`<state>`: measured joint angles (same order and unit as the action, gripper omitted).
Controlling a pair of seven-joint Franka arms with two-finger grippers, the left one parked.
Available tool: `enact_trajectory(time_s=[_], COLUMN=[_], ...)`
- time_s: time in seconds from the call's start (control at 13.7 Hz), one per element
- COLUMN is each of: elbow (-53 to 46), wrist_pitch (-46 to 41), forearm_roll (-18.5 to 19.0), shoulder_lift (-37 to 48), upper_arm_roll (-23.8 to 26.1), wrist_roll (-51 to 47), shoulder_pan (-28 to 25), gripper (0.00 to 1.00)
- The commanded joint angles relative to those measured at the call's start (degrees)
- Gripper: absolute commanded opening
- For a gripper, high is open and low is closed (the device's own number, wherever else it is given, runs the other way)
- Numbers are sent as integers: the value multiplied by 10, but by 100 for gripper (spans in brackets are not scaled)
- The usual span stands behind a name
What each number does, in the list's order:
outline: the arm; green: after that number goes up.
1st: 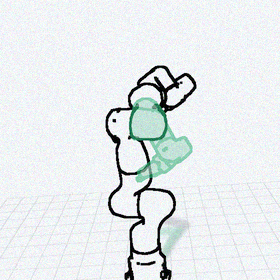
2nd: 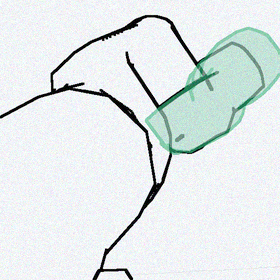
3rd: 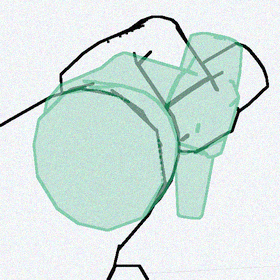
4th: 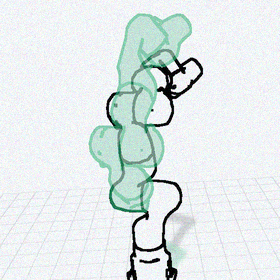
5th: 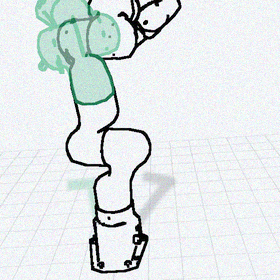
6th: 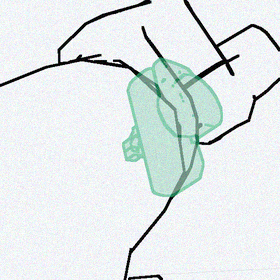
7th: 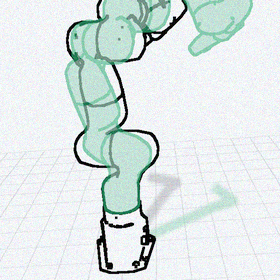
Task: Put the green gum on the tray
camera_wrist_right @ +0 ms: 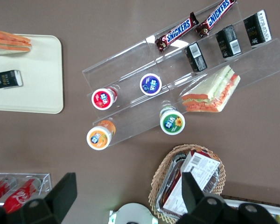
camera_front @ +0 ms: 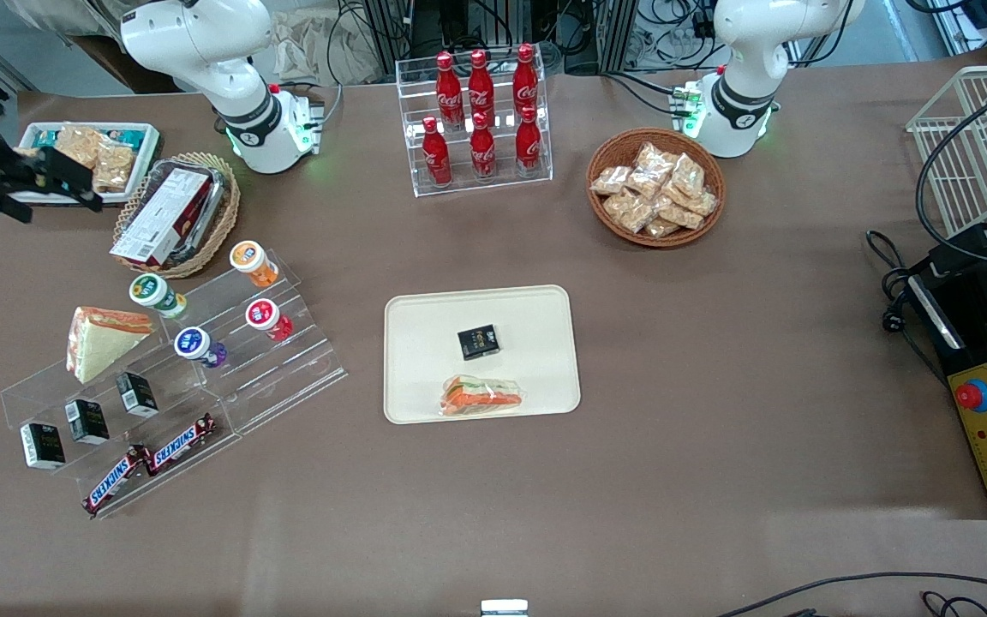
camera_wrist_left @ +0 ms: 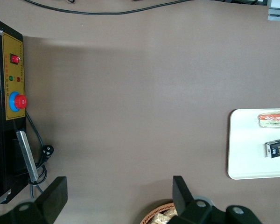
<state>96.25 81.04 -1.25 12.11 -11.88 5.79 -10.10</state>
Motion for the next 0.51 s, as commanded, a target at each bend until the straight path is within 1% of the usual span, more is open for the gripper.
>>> enact_trajectory(time_s=[0.0, 0.15, 0.44], elbow=[-44, -30, 95], wrist_pitch=[-36, -21, 107], forearm_roll=[-10, -3, 5], shoulder_lift=[-14, -20, -15], upper_arm_roll=[-4, -9, -30], wrist_roll=[4, 43, 66], shoulder_pan=[2, 5, 9], gripper=[100, 100, 100])
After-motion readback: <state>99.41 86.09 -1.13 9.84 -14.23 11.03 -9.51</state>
